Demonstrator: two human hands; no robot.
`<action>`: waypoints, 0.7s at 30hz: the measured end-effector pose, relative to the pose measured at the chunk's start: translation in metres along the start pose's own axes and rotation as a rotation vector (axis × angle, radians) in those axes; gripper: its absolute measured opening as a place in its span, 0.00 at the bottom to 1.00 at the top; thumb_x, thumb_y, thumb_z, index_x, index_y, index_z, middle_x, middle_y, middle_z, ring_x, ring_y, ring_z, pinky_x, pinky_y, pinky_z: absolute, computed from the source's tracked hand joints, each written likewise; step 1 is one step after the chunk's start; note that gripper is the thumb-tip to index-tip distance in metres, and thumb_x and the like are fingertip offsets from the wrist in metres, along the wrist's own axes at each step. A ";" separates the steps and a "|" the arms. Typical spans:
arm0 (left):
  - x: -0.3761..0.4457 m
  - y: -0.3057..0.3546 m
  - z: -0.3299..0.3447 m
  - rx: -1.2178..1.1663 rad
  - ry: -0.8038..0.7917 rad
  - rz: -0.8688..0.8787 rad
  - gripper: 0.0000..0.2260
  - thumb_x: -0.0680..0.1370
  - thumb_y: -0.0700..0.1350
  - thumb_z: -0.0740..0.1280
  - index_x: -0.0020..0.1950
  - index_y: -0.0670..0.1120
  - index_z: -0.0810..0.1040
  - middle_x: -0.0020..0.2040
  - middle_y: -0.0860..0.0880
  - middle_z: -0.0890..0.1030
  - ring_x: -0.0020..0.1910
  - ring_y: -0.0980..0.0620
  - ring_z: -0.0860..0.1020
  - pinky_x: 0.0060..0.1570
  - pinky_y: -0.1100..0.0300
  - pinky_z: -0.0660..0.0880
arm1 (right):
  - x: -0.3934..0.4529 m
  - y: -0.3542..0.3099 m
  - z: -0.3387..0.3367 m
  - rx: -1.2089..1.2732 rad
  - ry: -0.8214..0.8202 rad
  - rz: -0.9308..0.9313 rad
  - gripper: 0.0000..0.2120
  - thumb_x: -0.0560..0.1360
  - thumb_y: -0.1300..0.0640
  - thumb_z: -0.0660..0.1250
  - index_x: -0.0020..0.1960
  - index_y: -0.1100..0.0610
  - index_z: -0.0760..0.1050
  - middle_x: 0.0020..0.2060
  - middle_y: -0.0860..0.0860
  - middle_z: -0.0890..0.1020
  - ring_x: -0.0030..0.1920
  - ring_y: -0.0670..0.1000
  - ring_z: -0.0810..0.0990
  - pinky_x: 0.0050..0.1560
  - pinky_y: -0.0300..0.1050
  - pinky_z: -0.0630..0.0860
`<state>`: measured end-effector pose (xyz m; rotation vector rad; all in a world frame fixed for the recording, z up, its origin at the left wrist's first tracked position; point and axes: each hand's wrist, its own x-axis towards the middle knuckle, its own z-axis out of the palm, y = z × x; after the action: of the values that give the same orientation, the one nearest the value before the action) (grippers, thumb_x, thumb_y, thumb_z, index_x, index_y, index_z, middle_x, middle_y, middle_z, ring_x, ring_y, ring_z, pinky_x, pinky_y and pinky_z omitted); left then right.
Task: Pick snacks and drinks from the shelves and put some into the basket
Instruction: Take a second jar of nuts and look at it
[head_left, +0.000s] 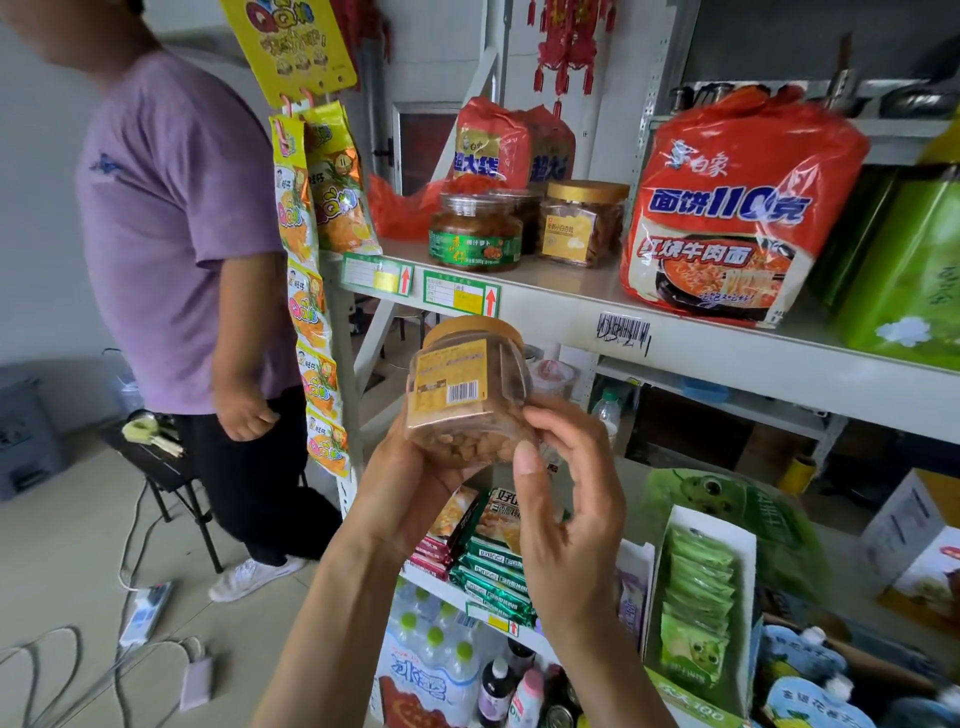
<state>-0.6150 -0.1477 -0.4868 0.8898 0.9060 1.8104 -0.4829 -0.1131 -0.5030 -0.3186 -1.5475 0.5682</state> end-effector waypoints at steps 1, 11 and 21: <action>0.000 0.000 0.000 0.008 0.009 0.009 0.18 0.82 0.33 0.47 0.65 0.28 0.70 0.53 0.33 0.82 0.49 0.41 0.83 0.45 0.55 0.80 | -0.001 -0.001 0.001 0.001 -0.009 0.006 0.12 0.78 0.58 0.63 0.59 0.63 0.75 0.56 0.53 0.79 0.58 0.54 0.79 0.54 0.56 0.78; -0.002 0.010 0.020 0.182 0.133 0.305 0.21 0.82 0.52 0.58 0.71 0.44 0.70 0.62 0.41 0.80 0.61 0.44 0.80 0.54 0.56 0.79 | 0.004 -0.009 0.011 -0.084 -0.082 0.205 0.34 0.73 0.38 0.66 0.73 0.54 0.64 0.67 0.47 0.74 0.66 0.47 0.74 0.64 0.42 0.72; -0.009 0.025 0.016 0.408 0.037 0.435 0.20 0.82 0.43 0.62 0.74 0.48 0.68 0.70 0.52 0.75 0.69 0.53 0.74 0.67 0.54 0.72 | 0.042 -0.004 0.002 0.545 0.055 0.656 0.25 0.74 0.47 0.70 0.67 0.57 0.72 0.58 0.50 0.83 0.60 0.50 0.81 0.61 0.48 0.77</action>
<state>-0.6082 -0.1611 -0.4598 1.4003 1.2015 2.0434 -0.4872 -0.0944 -0.4657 -0.4134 -1.1550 1.4454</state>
